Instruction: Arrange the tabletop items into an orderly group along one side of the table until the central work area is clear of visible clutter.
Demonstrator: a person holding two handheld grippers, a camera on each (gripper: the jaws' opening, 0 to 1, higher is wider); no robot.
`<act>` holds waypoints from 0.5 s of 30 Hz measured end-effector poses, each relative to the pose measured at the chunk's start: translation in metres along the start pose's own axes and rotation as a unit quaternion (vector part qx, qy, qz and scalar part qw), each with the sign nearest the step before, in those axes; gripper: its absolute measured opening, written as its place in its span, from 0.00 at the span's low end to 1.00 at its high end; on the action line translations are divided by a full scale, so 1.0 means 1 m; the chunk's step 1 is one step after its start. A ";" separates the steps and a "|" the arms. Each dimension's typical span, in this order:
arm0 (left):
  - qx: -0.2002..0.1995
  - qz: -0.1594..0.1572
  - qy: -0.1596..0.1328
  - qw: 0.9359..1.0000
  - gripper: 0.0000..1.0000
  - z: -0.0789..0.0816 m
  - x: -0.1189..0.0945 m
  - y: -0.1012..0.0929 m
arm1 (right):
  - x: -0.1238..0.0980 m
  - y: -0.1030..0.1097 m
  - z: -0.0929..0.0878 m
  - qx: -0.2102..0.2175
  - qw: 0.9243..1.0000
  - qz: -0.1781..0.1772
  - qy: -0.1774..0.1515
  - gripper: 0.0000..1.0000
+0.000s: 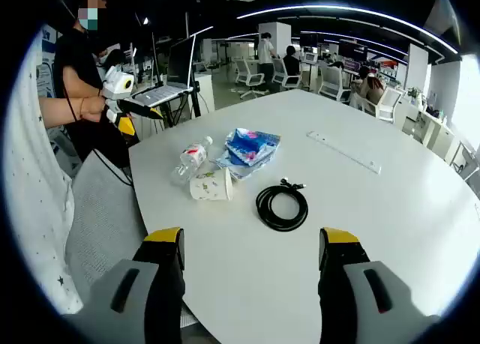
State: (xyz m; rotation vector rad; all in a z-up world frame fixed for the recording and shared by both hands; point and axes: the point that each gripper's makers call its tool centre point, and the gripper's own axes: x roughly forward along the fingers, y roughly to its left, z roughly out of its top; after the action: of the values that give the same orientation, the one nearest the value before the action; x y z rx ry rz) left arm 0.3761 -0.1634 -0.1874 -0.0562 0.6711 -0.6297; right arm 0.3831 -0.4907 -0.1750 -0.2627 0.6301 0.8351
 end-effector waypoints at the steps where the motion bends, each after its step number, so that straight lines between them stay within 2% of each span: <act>1: 0.000 0.000 0.000 1.000 1.00 0.000 0.000 0.000 | 0.000 0.000 0.000 0.000 1.000 0.000 0.000 0.72; 15: 0.004 -0.004 0.000 1.000 0.99 0.000 0.001 -0.003 | -0.001 0.001 0.000 -0.001 1.000 -0.002 0.000 0.71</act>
State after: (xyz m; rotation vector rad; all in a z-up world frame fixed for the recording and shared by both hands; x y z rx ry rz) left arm 0.3747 -0.1666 -0.1872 -0.0526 0.6679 -0.6396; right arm 0.3819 -0.4903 -0.1746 -0.2661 0.6286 0.8313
